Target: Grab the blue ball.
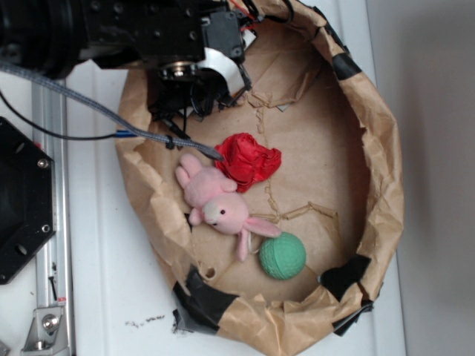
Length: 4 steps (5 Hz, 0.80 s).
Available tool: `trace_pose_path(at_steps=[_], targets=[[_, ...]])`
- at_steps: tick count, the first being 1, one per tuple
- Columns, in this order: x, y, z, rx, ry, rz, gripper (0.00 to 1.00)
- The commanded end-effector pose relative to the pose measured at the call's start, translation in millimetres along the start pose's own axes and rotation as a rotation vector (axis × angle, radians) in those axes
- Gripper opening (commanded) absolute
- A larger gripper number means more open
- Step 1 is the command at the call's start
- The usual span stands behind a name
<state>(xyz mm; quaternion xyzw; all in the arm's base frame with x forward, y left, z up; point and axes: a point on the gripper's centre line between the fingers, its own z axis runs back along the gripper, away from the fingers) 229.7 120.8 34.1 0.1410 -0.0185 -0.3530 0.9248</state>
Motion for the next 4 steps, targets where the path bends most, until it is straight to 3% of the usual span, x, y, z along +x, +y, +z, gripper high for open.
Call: trace_pose_path(at_steps=[1,2,3,4], targets=[[14,4,55,-0.038,0.018,0.138,0.0],[43,4,111,-0.096,-0.009,0.318,0.0],[60,10,141,-0.17,-0.085,0.508,0.0],[70,9,148,-0.104,-0.133,0.755,0.0]])
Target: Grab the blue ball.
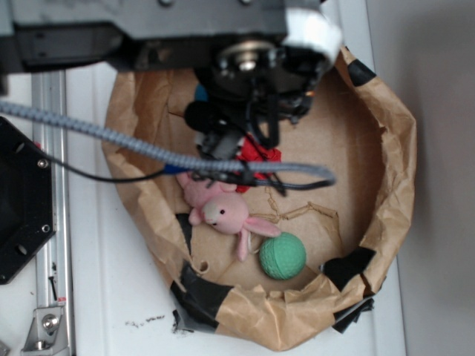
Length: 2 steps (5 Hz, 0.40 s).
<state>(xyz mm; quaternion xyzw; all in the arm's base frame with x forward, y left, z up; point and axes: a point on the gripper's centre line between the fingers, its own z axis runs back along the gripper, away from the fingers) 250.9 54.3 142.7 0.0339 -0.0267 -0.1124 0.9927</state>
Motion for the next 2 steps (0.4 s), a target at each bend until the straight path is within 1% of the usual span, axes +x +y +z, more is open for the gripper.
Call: trace_pose_path(at_steps=[1,2], targets=[[19.3,-4.1,31.8,0.057,-0.215,0.386,0.0],[16.6,-2.9,28.0,0.079,-0.208,0.409,0.0]])
